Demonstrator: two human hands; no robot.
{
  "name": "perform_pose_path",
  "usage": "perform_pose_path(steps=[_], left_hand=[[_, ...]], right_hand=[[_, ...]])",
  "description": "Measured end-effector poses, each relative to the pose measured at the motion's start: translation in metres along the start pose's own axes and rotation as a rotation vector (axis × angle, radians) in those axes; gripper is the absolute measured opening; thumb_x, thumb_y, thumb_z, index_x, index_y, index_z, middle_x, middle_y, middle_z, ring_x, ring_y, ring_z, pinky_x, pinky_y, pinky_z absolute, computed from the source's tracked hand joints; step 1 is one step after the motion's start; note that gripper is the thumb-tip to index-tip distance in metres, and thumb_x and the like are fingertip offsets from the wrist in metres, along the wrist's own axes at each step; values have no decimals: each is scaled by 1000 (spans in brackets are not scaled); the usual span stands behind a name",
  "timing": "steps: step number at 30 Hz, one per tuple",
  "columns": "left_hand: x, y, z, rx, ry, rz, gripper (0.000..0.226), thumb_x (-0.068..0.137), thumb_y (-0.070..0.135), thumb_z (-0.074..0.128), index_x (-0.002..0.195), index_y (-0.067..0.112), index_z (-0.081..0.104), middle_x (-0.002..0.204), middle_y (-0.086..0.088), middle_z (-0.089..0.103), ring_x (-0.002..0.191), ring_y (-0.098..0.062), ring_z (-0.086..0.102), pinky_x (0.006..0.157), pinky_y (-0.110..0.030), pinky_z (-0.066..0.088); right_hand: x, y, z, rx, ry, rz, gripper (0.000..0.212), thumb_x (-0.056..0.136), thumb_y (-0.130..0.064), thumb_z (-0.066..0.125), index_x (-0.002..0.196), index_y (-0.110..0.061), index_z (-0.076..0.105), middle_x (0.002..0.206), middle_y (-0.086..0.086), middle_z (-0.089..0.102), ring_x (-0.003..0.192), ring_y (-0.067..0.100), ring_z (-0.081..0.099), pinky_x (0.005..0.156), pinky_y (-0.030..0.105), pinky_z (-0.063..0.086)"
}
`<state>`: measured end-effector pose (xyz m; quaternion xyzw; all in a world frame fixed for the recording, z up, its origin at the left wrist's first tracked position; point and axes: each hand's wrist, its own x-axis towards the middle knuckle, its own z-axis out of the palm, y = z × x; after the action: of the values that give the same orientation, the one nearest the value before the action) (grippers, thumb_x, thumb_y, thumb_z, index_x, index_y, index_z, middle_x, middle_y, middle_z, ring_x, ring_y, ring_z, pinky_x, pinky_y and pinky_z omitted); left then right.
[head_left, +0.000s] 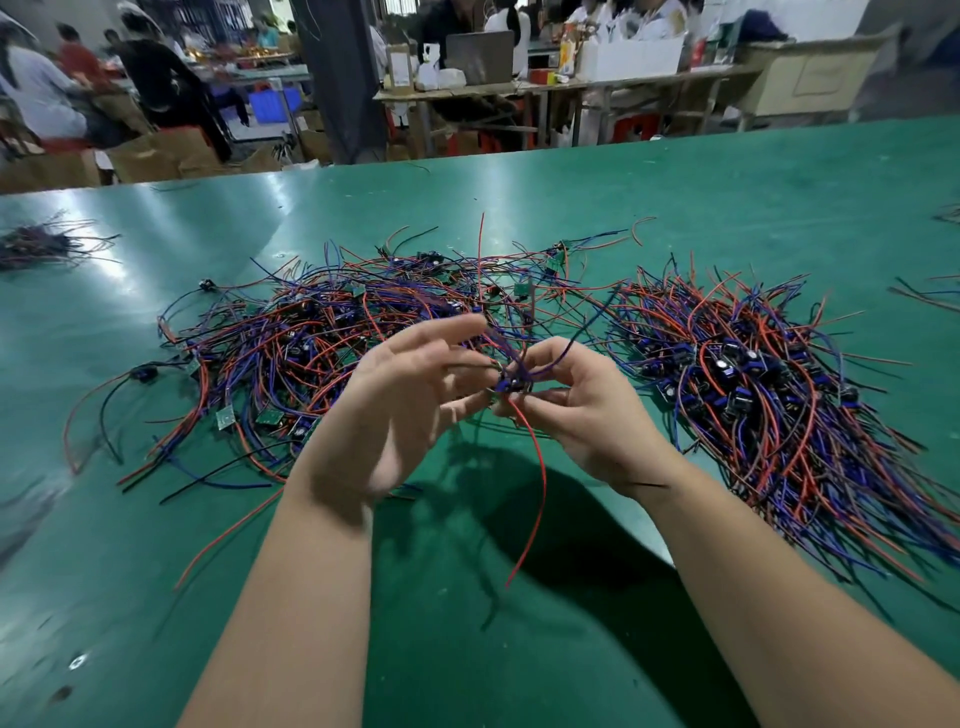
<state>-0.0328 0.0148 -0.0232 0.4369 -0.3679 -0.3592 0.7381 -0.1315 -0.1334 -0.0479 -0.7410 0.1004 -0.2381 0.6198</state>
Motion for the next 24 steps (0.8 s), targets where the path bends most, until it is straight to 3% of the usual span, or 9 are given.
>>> perform_pose_path(steps=[2, 4, 6, 9, 12, 15, 20, 24], left_hand=[[1, 2, -3, -24, 113, -46, 33, 76, 45, 60, 98, 26, 75, 86, 7, 71, 84, -11, 65, 92, -46, 39], [4, 3, -2, 54, 176, -83, 47, 72, 57, 54, 106, 30, 71, 101, 6, 69, 92, -12, 61, 89, -44, 39], [6, -1, 4, 199, 201, -128, 58, 64, 60, 56, 115, 35, 64, 118, 8, 64, 107, -14, 57, 91, -43, 42], [7, -13, 13, 440, 161, -142, 61, 69, 46, 69, 126, 35, 54, 131, 8, 56, 120, -14, 56, 97, -40, 46], [8, -26, 14, 705, 222, -26, 49, 78, 31, 77, 124, 31, 58, 124, 12, 62, 111, -11, 60, 96, -38, 50], [8, -30, 14, 927, 305, 97, 34, 81, 29, 74, 112, 38, 63, 111, 18, 62, 99, -1, 60, 82, -32, 56], [9, -32, 15, 920, 414, 215, 18, 78, 20, 77, 91, 27, 65, 98, 5, 65, 86, -9, 65, 72, -30, 58], [10, -30, 14, 985, 490, 276, 14, 77, 26, 78, 74, 21, 65, 70, 9, 66, 64, 4, 60, 61, -7, 43]], right_hand=[[0, -1, -1, 68, 21, 16, 20, 79, 2, 70, 90, -11, 58, 90, 15, 69, 76, 26, 70, 71, 34, 55], [0, -3, -1, 117, 51, 10, 19, 79, 1, 71, 88, -9, 57, 75, 2, 71, 70, 19, 70, 60, 24, 54], [0, -6, -1, 217, 74, 32, 20, 79, 3, 69, 85, -9, 54, 68, 0, 69, 68, 22, 71, 54, 22, 52], [-1, -9, -1, 369, 93, 82, 21, 77, 0, 70, 85, -7, 52, 63, 1, 68, 58, 15, 68, 51, 20, 52], [-2, -9, -1, 451, 101, 111, 17, 71, -12, 70, 80, -7, 57, 59, -2, 65, 53, 9, 62, 53, 20, 53], [-2, -7, -1, 406, 67, 117, 7, 81, -3, 65, 82, -9, 62, 64, -2, 68, 57, 8, 63, 56, 18, 53], [-1, -10, -6, 364, 31, 88, 38, 75, 5, 70, 105, -16, 60, 73, 4, 66, 64, 12, 62, 63, 20, 52], [1, -13, -10, 340, 164, 91, 33, 75, 5, 71, 99, -14, 60, 68, -1, 67, 65, 14, 66, 58, 18, 49]])
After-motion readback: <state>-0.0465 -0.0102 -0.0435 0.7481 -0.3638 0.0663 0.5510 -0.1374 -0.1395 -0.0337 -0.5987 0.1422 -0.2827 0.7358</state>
